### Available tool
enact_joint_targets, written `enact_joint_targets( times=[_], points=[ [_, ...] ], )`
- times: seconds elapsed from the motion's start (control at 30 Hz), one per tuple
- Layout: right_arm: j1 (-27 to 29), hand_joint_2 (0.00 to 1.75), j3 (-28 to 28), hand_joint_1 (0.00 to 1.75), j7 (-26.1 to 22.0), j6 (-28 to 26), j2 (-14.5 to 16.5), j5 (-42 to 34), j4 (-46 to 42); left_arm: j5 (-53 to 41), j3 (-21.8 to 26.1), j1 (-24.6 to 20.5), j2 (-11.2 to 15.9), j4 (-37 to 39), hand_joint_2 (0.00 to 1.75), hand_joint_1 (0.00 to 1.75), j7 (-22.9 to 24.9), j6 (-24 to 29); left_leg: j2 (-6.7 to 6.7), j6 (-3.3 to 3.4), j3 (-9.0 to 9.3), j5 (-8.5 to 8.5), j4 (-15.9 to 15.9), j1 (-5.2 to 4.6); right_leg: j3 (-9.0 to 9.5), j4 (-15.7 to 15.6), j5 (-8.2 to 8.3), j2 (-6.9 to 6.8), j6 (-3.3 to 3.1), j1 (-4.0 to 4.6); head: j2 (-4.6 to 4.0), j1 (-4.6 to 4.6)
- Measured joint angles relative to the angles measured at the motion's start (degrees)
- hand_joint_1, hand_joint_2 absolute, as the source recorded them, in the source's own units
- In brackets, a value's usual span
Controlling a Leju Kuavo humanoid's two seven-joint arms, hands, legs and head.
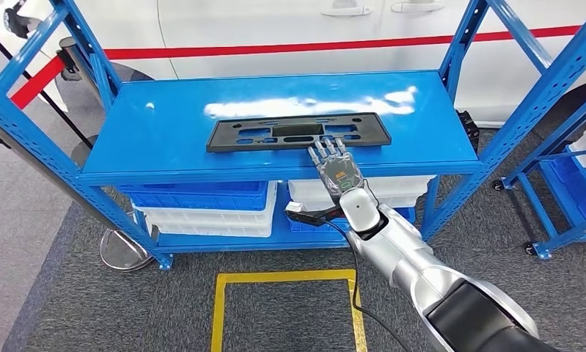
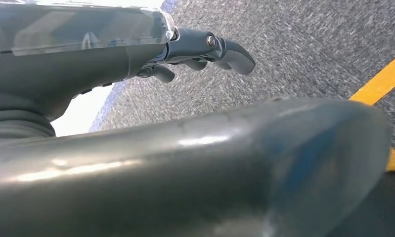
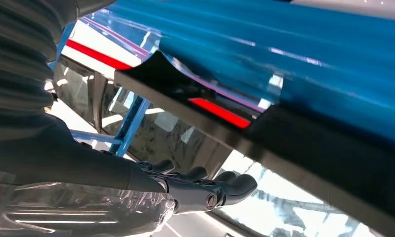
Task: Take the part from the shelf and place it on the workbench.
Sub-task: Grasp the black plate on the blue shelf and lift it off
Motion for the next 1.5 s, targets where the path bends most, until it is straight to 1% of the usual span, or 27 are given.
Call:
enact_joint_targets(
  times=[0.07,0.1,0.17,0.3,0.33,0.4,0.43,0.47,0.5,0.53,0.57,0.63,0.7,0.8,0.87,0.93,0.97,1.0,1.03,1.1,1.13,1.17,1.2,1.3,1.33,1.43,1.5],
  points=[
    [0.11,1.75,0.04,0.00,0.00,0.20,0.02,0.04,-0.13,0.01,0.07,0.14,0.03,0.01,0.00,0.00,0.00,0.05,-0.01,0.67,2.65,4.89,-7.51,-0.13,0.86,0.06,-0.66,0.17,0.10,0.17,0.00,0.02],
    [0.10,1.75,0.05,0.00,0.00,0.31,0.03,0.07,-0.19,0.02,0.10,0.15,0.07,0.03,0.00,0.00,0.00,0.09,-0.01,1.05,4.00,6.28,-11.13,-0.29,1.18,0.05,-0.91,0.24,0.23,0.24,0.00,0.03],
    [0.15,1.75,0.08,0.00,-0.02,0.52,0.07,0.08,-0.25,0.02,0.16,0.07,0.13,0.08,0.00,0.00,0.00,0.14,-0.07,1.63,5.39,7.06,-14.53,-0.66,1.33,-0.01,-1.31,0.27,0.79,0.27,0.00,0.04],
    [0.14,1.75,0.12,0.00,-0.05,0.82,0.25,0.09,-0.45,-0.01,0.28,0.06,-0.01,0.09,0.00,0.00,0.00,0.22,-0.11,2.43,6.53,7.31,-15.88,-0.31,1.03,1.14,-2.54,0.20,2.16,0.29,0.00,0.10],
    [0.02,1.75,0.11,0.00,-0.04,0.84,0.26,0.10,-0.50,-0.03,0.29,0.05,-0.05,0.09,0.00,0.00,0.01,0.29,-0.07,2.69,6.94,7.18,-16.27,-0.13,-0.13,3.45,-3.63,0.18,2.41,0.28,0.00,0.14],
    [0.02,1.75,0.13,0.00,-0.01,0.85,0.22,0.14,-0.41,-0.06,0.30,0.00,-0.05,0.09,0.00,0.00,0.03,0.54,-0.04,3.13,7.42,6.59,-16.35,-0.21,-4.41,10.80,-6.25,0.16,2.76,0.09,0.00,0.16],
    [0.16,1.75,0.13,0.00,-0.01,0.84,0.20,0.16,-0.32,-0.07,0.30,-0.01,-0.05,0.09,0.00,0.00,0.04,0.65,-0.07,3.24,7.67,6.21,-16.28,-0.24,-6.67,14.10,-6.94,0.15,2.93,-0.03,0.00,0.16],
    [0.32,1.75,0.14,0.00,0.01,0.82,0.19,0.16,-0.22,-0.07,0.30,0.02,-0.05,0.09,0.00,0.00,0.05,0.72,-0.12,3.23,8.00,5.83,-16.17,-0.24,-8.17,15.73,-6.55,0.14,3.08,-0.15,0.00,0.16],
    [0.41,1.75,0.13,0.00,0.02,0.80,0.18,0.16,-0.14,-0.07,0.30,0.06,-0.07,0.09,0.00,0.00,0.05,0.75,-0.17,3.15,8.43,5.38,-16.01,-0.23,-8.60,15.16,-5.01,0.11,3.18,-0.26,0.00,0.17],
    [0.41,1.75,0.12,0.00,0.04,0.78,0.17,0.16,-0.09,-0.07,0.30,0.11,-0.09,0.09,0.00,0.00,0.06,0.78,-0.22,3.02,8.97,4.87,-15.82,-0.20,-7.89,12.44,-2.53,0.05,3.23,-0.37,0.00,0.17],
    [0.36,1.75,0.10,0.00,0.07,0.77,0.13,0.16,-0.08,-0.07,0.30,0.16,-0.10,0.09,0.00,0.00,0.07,0.82,-0.25,2.82,9.46,4.30,-15.64,-0.19,-6.47,8.41,0.12,-0.06,3.19,-0.46,0.00,0.18],
    [0.23,1.75,0.09,0.00,0.08,0.74,0.02,0.16,-0.05,-0.07,0.32,0.10,-0.11,0.11,0.00,0.00,0.07,0.96,-0.29,2.26,10.18,3.26,-15.26,-0.37,-3.68,2.06,2.61,-0.21,2.84,-0.34,0.00,0.13],
    [0.26,1.75,0.10,0.00,0.03,0.68,-0.05,0.21,-0.03,-0.05,0.36,0.01,-0.11,0.13,0.00,0.00,0.08,1.08,-0.31,1.65,10.53,2.71,-15.21,-0.53,-2.78,0.48,2.02,-0.17,2.16,-0.05,0.00,0.06],
    [0.39,1.75,0.10,0.00,-0.05,0.62,-0.15,0.30,-0.03,-0.04,0.39,-0.03,-0.10,0.13,0.00,0.00,0.01,1.15,-0.22,0.70,10.68,1.65,-14.22,-0.39,-1.80,-0.18,1.41,0.01,0.98,-0.28,0.00,0.02],
    [0.67,1.75,0.18,0.00,-0.14,0.61,-0.05,0.33,-0.04,-0.06,0.42,0.02,-0.08,0.14,0.00,0.00,-0.03,1.18,-0.17,0.17,8.04,-0.52,-8.79,-0.21,-0.60,-0.63,0.88,0.08,0.36,-0.49,0.00,-0.09],
    [1.14,1.75,0.32,0.00,-0.19,0.56,0.08,0.37,-0.01,-0.05,0.43,0.03,-0.09,0.15,0.00,0.00,-0.05,1.16,-0.16,-0.17,3.21,-2.76,-0.95,-0.04,0.34,-0.71,0.21,0.24,0.12,-0.45,0.00,-0.15],
    [1.35,1.75,0.39,0.00,-0.23,0.45,0.10,0.38,0.04,-0.05,0.44,0.03,-0.09,0.16,0.00,0.00,-0.06,1.14,-0.16,-0.26,1.36,-2.74,1.31,0.05,0.83,-0.71,-0.14,0.38,0.12,-0.43,0.00,-0.16],
    [1.53,1.75,0.46,0.00,-0.32,0.31,0.15,0.38,0.12,-0.04,0.44,0.03,-0.08,0.17,0.00,0.00,-0.07,1.12,-0.16,-0.29,0.52,-1.53,1.38,0.10,1.35,-0.71,-0.51,0.56,0.17,-0.42,0.00,-0.15],
    [1.68,1.75,0.50,0.00,-0.45,0.13,0.21,0.38,0.21,-0.04,0.45,0.03,-0.07,0.20,0.00,0.00,-0.07,1.10,-0.15,-0.25,0.90,0.73,-0.99,0.15,1.87,-0.70,-0.87,0.74,0.27,-0.44,0.00,-0.16],
    [1.92,1.75,0.53,0.00,-0.74,-0.12,0.34,0.38,0.38,-0.04,0.47,0.00,-0.05,0.28,0.00,0.00,-0.08,1.06,0.07,-0.05,3.75,5.55,-9.25,0.14,2.72,-0.61,-1.58,1.08,0.69,-0.37,0.00,-0.15],
    [1.94,1.75,0.54,0.00,-0.86,-0.15,0.38,0.40,0.43,-0.04,0.48,-0.04,-0.04,0.33,0.00,0.00,-0.09,1.03,0.14,0.19,5.02,6.90,-12.50,0.07,2.91,-0.56,-1.88,1.29,1.00,-0.25,0.00,-0.12],
    [1.92,1.75,0.54,0.00,-0.95,-0.13,0.38,0.44,0.49,-0.04,0.48,-0.07,-0.05,0.36,0.00,0.00,-0.10,0.99,0.21,0.37,5.75,7.49,-14.41,0.05,2.94,-0.48,-2.12,1.45,1.24,-0.02,0.00,-0.08],
    [1.87,1.75,0.55,0.00,-1.12,-0.09,0.34,0.46,0.57,-0.04,0.48,-0.11,-0.07,0.38,0.00,0.00,-0.12,0.94,0.22,0.49,5.93,7.44,-15.03,0.02,2.88,-0.46,-2.35,1.63,0.99,0.17,0.00,-0.03],
    [1.32,1.75,0.55,0.00,-3.63,0.76,-0.01,-0.64,0.80,-0.03,0.48,-0.11,-0.05,0.44,0.00,0.00,-0.17,0.78,0.22,0.78,5.80,7.65,-15.17,-0.08,2.73,-0.69,-2.35,1.85,-0.45,0.25,0.00,0.01],
    [0.85,1.75,0.55,0.00,-5.47,1.49,-0.20,-1.57,0.84,-0.03,0.48,-0.11,-0.01,0.46,0.00,0.00,-0.19,0.71,0.25,1.00,5.71,7.70,-15.16,-0.16,2.72,-0.82,-2.16,1.87,-0.28,0.21,0.00,0.00],
    [-1.27,1.75,0.60,0.00,-11.17,3.96,-0.87,-4.43,0.91,-0.04,0.48,-0.11,0.06,0.49,0.00,0.00,-0.29,0.45,0.27,1.53,5.34,7.90,-15.12,-0.31,2.53,-1.17,-1.65,1.84,1.14,0.02,0.00,0.00],
    [-2.43,1.75,0.75,0.00,-12.84,5.05,-1.19,-5.65,0.84,-0.01,0.48,-0.06,0.07,0.56,0.00,0.00,-0.35,0.33,0.25,1.79,5.00,8.09,-15.10,-0.40,2.23,-1.24,-1.36,1.79,1.89,-0.11,0.00,0.00]
  ],
)
